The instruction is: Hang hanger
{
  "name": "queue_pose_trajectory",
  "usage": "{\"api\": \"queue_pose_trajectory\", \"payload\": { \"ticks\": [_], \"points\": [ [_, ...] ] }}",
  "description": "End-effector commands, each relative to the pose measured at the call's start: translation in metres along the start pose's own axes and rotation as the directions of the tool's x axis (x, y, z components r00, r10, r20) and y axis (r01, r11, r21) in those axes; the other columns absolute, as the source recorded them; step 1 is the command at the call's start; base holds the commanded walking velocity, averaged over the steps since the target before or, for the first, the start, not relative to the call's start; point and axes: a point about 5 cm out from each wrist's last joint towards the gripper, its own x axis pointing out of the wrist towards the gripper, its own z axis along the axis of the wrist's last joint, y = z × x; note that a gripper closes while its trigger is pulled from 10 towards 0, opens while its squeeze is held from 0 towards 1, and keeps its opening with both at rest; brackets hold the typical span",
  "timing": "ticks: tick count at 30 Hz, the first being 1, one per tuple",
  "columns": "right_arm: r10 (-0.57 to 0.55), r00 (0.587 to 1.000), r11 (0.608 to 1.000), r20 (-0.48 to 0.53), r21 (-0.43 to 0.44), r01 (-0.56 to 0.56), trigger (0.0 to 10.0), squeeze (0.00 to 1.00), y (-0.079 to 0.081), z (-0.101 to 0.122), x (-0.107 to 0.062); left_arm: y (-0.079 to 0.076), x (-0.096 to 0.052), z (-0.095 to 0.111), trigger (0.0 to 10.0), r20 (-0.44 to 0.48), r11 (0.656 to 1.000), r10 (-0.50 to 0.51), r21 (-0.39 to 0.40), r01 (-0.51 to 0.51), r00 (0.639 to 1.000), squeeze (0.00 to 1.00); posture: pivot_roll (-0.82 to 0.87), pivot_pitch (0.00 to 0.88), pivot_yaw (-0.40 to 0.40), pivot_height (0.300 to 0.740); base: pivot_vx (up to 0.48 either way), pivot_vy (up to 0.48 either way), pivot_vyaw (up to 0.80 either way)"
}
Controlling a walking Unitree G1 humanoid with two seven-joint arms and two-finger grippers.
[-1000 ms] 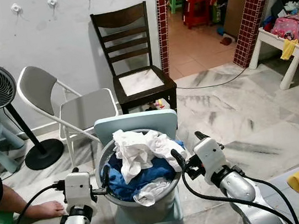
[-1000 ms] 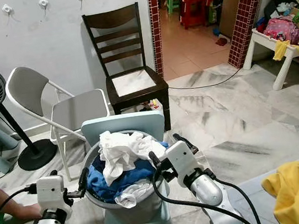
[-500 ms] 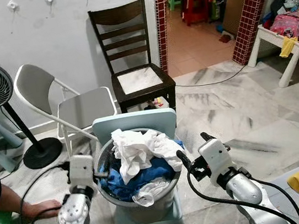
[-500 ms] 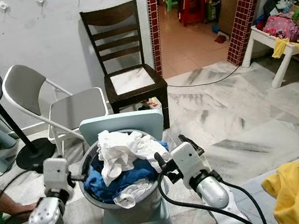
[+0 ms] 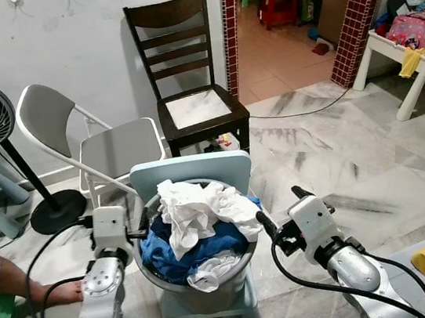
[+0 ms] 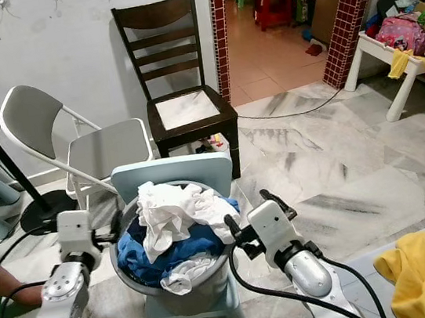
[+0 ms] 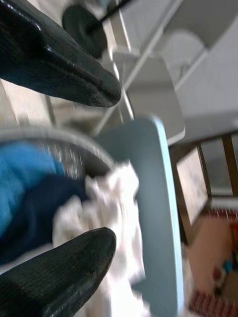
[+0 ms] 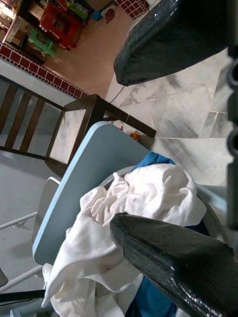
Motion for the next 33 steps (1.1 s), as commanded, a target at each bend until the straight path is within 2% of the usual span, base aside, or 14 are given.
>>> {"api": "queue_pose_trajectory", "payload": {
  "ticks": [1, 2, 5, 8, 10, 11, 14, 15, 16, 19, 23, 28, 29, 33],
  "points": [
    [-0.014, 1.0, 1.0, 0.015, -0.007, 0.014, 10.0, 0.0, -0.002, 0.005, 0.001, -0.009, 0.004, 0.006, 10.0, 0.017, 0.999, -0.047, 0.013, 0.047, 0.999, 0.0, -0.14, 0.036, 0.019, 0.74, 0.0, 0.0, 0.0],
    [-0.016, 1.0, 1.0, 0.012, -0.006, 0.016, 10.0, 0.0, -0.002, 0.005, 0.0, -0.028, 0.005, 0.008, 10.0, 0.041, 0.993, -0.118, 0.012, 0.117, 0.992, 0.0, -0.14, 0.036, 0.023, 0.74, 0.0, 0.0, 0.0],
    [-0.018, 1.0, 1.0, 0.011, -0.004, 0.018, 10.0, 0.0, -0.001, 0.005, 0.0, -0.051, 0.001, 0.009, 10.0, 0.067, 0.976, -0.215, 0.036, 0.213, 0.974, 0.0, -0.14, 0.036, 0.026, 0.74, 0.0, 0.0, 0.0],
    [-0.017, 1.0, 1.0, 0.013, -0.001, 0.017, 10.0, 0.0, 0.0, 0.005, 0.001, -0.063, -0.002, 0.003, 10.0, 0.053, 0.968, -0.252, 0.029, 0.251, 0.966, 0.0, -0.13, 0.034, 0.028, 0.74, 0.0, 0.0, 0.0],
    [-0.016, 1.0, 1.0, 0.013, -0.001, 0.016, 10.0, 0.0, 0.001, 0.005, 0.001, -0.064, -0.003, 0.0, 10.0, 0.043, 0.967, -0.253, 0.026, 0.252, 0.966, 0.0, -0.14, 0.033, 0.028, 0.74, 0.0, 0.0, 0.0],
    [-0.016, 1.0, 1.0, 0.013, -0.001, 0.016, 10.0, 0.0, 0.0, 0.005, 0.001, -0.063, -0.004, -0.003, 0.0, 0.034, 0.967, -0.254, 0.03, 0.253, 0.967, 0.0, -0.14, 0.034, 0.028, 0.74, 0.0, 0.0, 0.0],
    [-0.016, 1.0, 1.0, 0.013, -0.001, 0.016, 10.0, 0.0, 0.0, 0.005, 0.001, -0.06, -0.005, -0.008, 0.0, 0.0, 0.969, -0.245, 0.042, 0.245, 0.969, 0.0, -0.14, 0.032, 0.028, 0.74, 0.0, 0.0, 0.0],
    [-0.017, 1.0, 1.0, 0.012, -0.002, 0.017, 10.0, 0.0, -0.001, 0.005, 0.001, -0.059, -0.005, -0.011, 2.6, -0.016, 0.97, -0.24, 0.044, 0.24, 0.971, 0.0, -0.14, 0.032, 0.028, 0.74, 0.0, 0.0, 0.0],
    [-0.018, 1.0, 1.0, 0.01, -0.003, 0.018, 10.0, 0.0, -0.002, 0.004, 0.001, -0.054, -0.004, -0.011, 10.0, -0.021, 0.976, -0.212, 0.047, 0.213, 0.977, 0.0, -0.14, 0.033, 0.028, 0.74, 0.0, 0.0, 0.0],
    [-0.019, 1.0, 1.0, 0.004, -0.005, 0.019, 10.0, 0.0, -0.002, 0.003, 0.0, -0.027, -0.004, -0.011, 10.0, -0.018, 0.994, -0.085, 0.068, 0.086, 0.996, 0.0, -0.13, 0.037, 0.025, 0.74, 0.0, 0.0, 0.0],
    [-0.015, 1.0, 1.0, 0.001, -0.005, 0.015, 10.0, 0.0, -0.002, 0.003, -0.001, -0.011, -0.005, -0.014, 10.0, -0.048, 0.998, -0.057, 0.013, 0.058, 0.997, 0.0, -0.13, 0.037, 0.02, 0.74, 0.0, 0.0, 0.0],
    [-0.011, 1.0, 1.0, 0.001, -0.006, 0.011, 10.0, 0.0, -0.001, 0.003, 0.0, -0.021, -0.006, -0.021, 10.0, -0.094, 0.989, -0.138, 0.034, 0.141, 0.986, 0.0, -0.13, 0.042, 0.021, 0.74, 0.0, 0.0, 0.0],
    [-0.013, 1.0, 1.0, 0.001, -0.006, 0.013, 10.0, 0.0, -0.001, 0.004, 0.0, -0.027, -0.006, -0.023, 10.0, -0.103, 0.985, -0.164, 0.039, 0.169, 0.981, 0.0, -0.13, 0.042, 0.021, 0.74, 0.0, 0.0, 0.0],
    [-0.019, 1.0, 1.0, -0.003, -0.009, 0.019, 10.0, 0.0, -0.002, 0.003, -0.002, -0.038, -0.003, -0.02, 10.0, -0.084, 0.981, -0.189, 0.024, 0.192, 0.978, 0.0, -0.15, 0.048, 0.023, 0.74, 0.0, 0.0, 0.0]
  ]
}}
